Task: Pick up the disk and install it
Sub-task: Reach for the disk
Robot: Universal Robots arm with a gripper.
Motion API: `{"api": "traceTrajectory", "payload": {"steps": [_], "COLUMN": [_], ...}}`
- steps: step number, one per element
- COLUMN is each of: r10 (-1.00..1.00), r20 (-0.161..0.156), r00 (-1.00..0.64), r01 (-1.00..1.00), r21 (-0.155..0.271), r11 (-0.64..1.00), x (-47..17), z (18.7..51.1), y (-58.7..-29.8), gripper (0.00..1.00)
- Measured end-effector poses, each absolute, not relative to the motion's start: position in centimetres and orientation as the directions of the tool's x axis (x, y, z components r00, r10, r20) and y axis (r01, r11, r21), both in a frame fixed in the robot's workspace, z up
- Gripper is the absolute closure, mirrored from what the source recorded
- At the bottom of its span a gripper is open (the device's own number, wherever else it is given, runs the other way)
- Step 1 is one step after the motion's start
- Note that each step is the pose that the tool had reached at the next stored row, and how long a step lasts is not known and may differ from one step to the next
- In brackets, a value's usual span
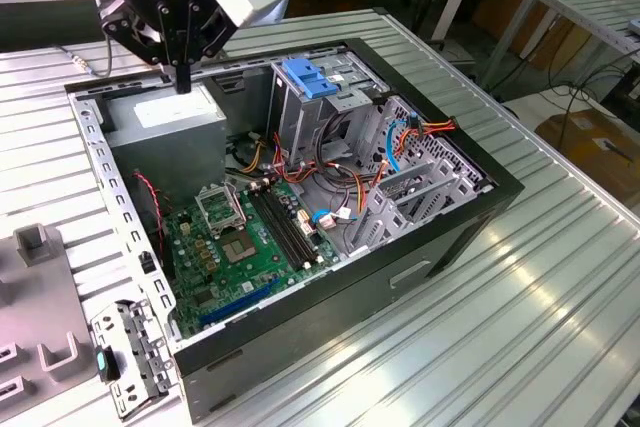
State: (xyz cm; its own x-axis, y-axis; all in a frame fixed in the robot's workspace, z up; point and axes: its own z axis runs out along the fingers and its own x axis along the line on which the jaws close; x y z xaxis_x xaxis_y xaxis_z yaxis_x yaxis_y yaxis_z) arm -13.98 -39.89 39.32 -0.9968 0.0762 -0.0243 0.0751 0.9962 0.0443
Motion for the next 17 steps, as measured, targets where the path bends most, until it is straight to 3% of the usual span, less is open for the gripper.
{"api": "traceTrajectory", "payload": {"steps": [17], "r10": [0.076], "r20": [-0.024], "r00": [-0.997], "r01": [0.075], "r21": [0.044], "r11": [0.996], "x": [-15.5], "z": [39.3], "y": [-39.9], "gripper": [0.89]}}
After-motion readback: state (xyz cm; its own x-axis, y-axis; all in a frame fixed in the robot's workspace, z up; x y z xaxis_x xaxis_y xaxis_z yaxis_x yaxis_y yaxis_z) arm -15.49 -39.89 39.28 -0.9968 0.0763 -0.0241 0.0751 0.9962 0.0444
